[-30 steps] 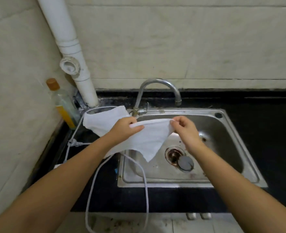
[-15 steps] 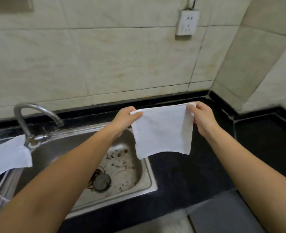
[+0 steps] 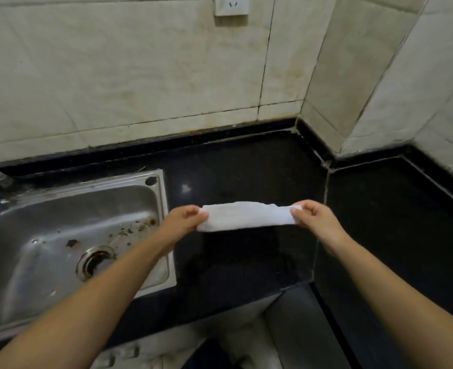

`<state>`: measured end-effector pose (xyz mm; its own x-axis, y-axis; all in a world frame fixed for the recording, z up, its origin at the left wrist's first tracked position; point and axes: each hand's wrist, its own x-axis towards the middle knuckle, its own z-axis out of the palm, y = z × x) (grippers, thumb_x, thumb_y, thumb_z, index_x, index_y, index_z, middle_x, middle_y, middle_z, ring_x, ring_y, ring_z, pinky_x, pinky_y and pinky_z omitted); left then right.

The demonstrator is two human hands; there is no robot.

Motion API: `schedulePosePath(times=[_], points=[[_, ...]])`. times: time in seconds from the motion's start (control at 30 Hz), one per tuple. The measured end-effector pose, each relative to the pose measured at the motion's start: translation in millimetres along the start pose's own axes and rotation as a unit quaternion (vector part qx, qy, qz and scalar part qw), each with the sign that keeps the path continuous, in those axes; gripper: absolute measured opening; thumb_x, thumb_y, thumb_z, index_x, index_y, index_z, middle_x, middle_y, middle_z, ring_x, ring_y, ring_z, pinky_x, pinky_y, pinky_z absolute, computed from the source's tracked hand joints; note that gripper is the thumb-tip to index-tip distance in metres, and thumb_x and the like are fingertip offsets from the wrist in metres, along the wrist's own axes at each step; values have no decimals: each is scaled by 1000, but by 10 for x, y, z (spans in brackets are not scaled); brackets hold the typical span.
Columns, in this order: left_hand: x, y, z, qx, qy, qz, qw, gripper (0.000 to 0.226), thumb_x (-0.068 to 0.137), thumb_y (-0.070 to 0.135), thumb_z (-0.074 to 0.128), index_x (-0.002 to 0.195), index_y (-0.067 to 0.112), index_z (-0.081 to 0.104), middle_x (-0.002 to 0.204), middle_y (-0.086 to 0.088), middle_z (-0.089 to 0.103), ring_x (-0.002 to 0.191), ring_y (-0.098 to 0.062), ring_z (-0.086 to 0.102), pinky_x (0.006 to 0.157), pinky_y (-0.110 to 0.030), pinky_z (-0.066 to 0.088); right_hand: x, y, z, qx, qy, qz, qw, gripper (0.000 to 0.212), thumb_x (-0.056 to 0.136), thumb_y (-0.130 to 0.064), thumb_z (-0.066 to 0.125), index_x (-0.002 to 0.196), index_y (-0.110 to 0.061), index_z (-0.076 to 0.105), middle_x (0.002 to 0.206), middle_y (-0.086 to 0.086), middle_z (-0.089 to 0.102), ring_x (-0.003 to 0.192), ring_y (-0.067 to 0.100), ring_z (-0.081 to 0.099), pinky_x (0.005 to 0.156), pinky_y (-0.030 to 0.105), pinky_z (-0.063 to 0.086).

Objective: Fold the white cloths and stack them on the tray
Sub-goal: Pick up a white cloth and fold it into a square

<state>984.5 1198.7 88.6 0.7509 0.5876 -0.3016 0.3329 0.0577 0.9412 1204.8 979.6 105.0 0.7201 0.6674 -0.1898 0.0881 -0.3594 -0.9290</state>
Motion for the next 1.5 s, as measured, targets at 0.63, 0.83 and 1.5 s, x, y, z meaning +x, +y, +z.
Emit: schedulePosePath(times=[0.63, 0.83, 1.5], points=[[554, -663, 333, 403, 166, 5, 900, 18, 92, 28, 52, 90, 12, 61, 92, -5, 57, 94, -25, 53, 80, -38, 42, 622, 608, 564, -250, 55, 78, 964, 15, 94, -19, 49, 96, -15, 63, 106, 7, 58, 90, 21, 57, 86, 36, 47], [460, -835, 441, 406, 206, 6, 890, 42, 89, 37, 55, 126, 18, 49, 121, -5, 52, 110, -23, 47, 92, -36, 34, 598, 624, 699, -438, 83, -16, 895, 36, 91, -15, 51, 126, -17, 53, 125, 9, 50, 116, 27, 46, 95, 39, 36], [211, -717, 362, 311, 130, 0, 941, 36, 90, 41, 53, 123, 26, 50, 117, 6, 55, 106, -12, 51, 94, -31, 41, 850, -180, 1533, -297, -256, -100, 915, 30, 96, -18, 47, 124, -27, 49, 116, 0, 60, 106, 16, 58, 90, 27, 46]])
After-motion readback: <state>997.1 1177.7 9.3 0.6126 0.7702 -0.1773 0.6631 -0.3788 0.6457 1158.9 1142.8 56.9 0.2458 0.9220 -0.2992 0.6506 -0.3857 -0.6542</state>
